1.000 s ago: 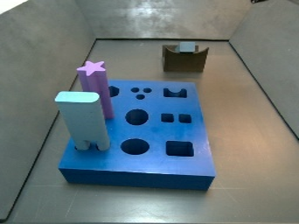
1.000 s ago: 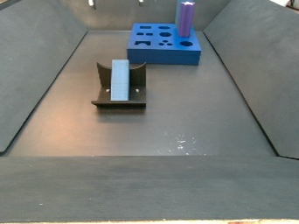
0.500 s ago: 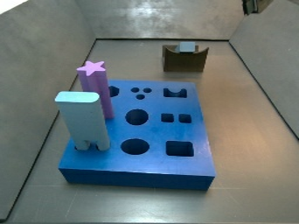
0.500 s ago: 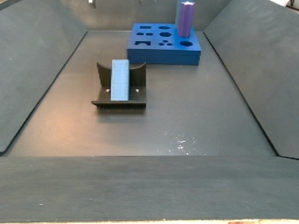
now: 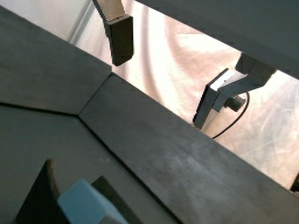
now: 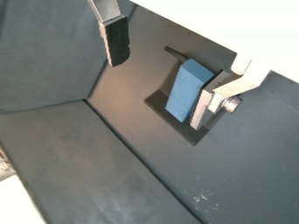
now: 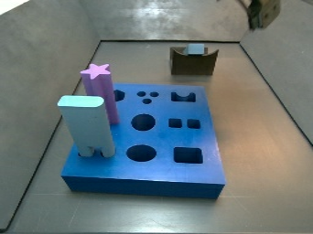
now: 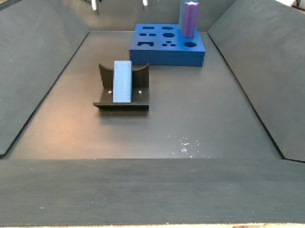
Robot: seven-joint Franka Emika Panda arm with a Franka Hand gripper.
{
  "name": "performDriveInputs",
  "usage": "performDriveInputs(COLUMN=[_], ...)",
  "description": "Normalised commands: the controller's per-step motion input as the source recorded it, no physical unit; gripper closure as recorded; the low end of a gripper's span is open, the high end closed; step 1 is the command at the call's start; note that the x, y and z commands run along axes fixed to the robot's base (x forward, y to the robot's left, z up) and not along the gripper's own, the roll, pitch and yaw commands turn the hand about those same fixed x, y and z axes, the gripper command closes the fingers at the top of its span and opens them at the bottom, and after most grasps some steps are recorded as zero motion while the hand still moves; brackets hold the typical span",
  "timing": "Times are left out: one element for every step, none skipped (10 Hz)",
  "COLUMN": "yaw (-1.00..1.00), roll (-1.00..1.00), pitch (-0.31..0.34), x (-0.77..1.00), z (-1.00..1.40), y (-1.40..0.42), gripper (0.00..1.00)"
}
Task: Pick up the rectangle object. Move up. Place the rectangle object on the fixture. Regrasp the rectangle object. Move to above the board. Insert the rectangle object.
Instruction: Regrasp the rectangle object.
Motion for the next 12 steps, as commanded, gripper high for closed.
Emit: performDriveInputs(yaw=[0.24,0.19,0.16,0.10,0.07,0.00,-0.02,-0.05,-0.07,-0.07,-0.07,-0.06], roll=[0.10,0.09,0.10,0.10,0.11,0.12,0.11,0.11,0.11,0.11,0.10,0.10], pitch=[-0.052,-0.146,-0.200,-0.234,-0.236,-0.220,-0.206,-0.161,-0.123,-0.084,-0.048,-0.016], x=[0.06,0.06,0.07,0.08,0.08,0.10,0.10,0.10,0.09,0.09,0.08,0.07], z=[-1.00,-1.00,-1.00,-1.00,-1.00,-1.00,-1.00,-0.94,-0.79,-0.64,-0.49,-0.31], y=[0.06,0.06,0.06,0.06,0.05,0.04,0.04,0.04,0.03,0.02,0.01,0.01], gripper=[0.00,0.00,0.00,0.00,0.00,0.00,0.00,0.00,0.00,0.00,0.00,0.00])
